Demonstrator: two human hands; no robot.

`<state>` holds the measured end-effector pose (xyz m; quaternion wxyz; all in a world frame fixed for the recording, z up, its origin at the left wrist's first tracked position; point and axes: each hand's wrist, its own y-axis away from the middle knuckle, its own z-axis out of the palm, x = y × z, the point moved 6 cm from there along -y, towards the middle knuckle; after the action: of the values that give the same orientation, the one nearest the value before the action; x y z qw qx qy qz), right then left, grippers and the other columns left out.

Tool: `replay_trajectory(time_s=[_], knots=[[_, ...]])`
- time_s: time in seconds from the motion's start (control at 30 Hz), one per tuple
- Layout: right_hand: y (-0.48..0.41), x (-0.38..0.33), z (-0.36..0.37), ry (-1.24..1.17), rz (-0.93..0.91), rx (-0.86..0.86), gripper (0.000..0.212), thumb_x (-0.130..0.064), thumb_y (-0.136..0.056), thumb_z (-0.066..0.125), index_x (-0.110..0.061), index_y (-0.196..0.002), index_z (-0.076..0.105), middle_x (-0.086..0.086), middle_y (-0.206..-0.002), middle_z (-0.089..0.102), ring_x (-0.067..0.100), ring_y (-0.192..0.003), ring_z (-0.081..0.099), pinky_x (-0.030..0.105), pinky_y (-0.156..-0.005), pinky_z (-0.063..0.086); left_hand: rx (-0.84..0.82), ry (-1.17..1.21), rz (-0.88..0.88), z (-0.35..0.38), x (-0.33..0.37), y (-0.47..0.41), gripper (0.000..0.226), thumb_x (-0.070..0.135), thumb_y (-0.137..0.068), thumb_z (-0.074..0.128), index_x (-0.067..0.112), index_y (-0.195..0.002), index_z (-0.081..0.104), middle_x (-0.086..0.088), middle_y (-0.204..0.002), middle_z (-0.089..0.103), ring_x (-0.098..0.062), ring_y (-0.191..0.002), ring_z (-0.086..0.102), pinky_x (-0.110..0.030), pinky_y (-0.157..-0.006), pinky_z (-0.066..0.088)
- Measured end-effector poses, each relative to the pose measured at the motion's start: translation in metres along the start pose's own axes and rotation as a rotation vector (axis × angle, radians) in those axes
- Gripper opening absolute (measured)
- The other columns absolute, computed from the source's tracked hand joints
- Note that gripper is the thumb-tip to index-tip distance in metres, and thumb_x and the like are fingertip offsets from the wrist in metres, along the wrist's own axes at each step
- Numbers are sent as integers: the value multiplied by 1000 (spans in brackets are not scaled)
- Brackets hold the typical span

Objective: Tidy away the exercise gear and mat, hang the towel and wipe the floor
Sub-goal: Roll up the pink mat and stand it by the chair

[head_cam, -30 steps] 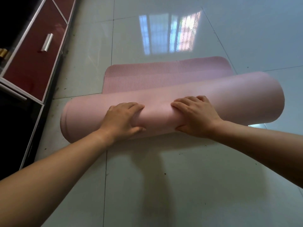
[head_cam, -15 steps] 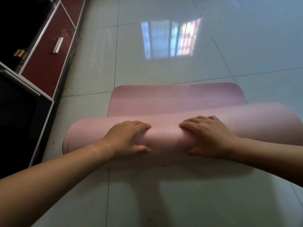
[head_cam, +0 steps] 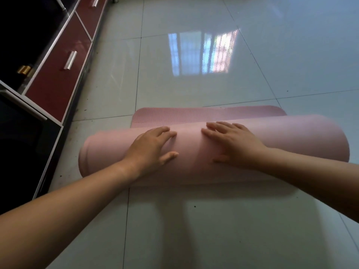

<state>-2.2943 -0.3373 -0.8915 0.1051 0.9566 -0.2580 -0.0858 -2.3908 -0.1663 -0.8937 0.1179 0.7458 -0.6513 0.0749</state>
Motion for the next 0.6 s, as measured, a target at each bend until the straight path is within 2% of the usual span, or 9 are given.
replay_trajectory(time_s=[0.1,0.17,0.23,0.33,0.47,0.53,0.6], knots=[[-10,8,-8,-57,63,75,79,-59,-80,57,-32,-146,22,-6,-155,17,17,-141,17,35,-111,18,-8,-57,0,2,1,-3,71,54,-81,59,27,-142,35,1,-150,32,-19,-136,29,-37,-111,28],[-11,7,-9,-48,57,118,71,-54,-84,55,-29,-145,27,-2,-156,16,20,-141,18,36,-111,19,-28,-86,-7,3,-1,-6,77,56,-78,61,28,-144,30,2,-152,28,-18,-138,26,-37,-111,26],[-10,1,-6,-10,6,108,69,-52,-87,52,-27,-146,24,1,-157,12,22,-142,16,38,-112,16,-47,-89,-16,4,-4,-11,81,57,-77,62,29,-145,28,2,-153,26,-17,-139,24,-37,-111,26],[-9,-9,4,51,-40,53,81,-59,-85,49,-27,-149,10,0,-158,2,23,-144,5,42,-114,8,-91,-76,-45,5,-11,-24,80,56,-78,61,30,-145,25,4,-154,22,-16,-141,20,-43,-112,25],[-26,-4,6,68,-41,33,90,-60,-82,54,-30,-149,3,-5,-158,-3,18,-144,1,41,-115,5,-6,-15,-62,-3,-14,-39,66,46,-83,61,26,-142,36,0,-150,33,-20,-137,30,-41,-110,29],[-39,7,-1,27,-23,47,89,-60,-79,57,-33,-148,8,-9,-157,4,16,-144,7,38,-114,9,45,8,-49,-5,-13,-40,60,41,-85,61,23,-139,42,-3,-147,37,-22,-135,34,-38,-109,31],[-49,15,-10,-47,18,84,84,-59,-77,61,-33,-146,21,-10,-156,15,16,-142,16,36,-112,16,47,-5,-33,-2,-13,-37,66,45,-81,64,23,-139,42,-4,-148,36,-22,-136,32,-39,-110,30]])
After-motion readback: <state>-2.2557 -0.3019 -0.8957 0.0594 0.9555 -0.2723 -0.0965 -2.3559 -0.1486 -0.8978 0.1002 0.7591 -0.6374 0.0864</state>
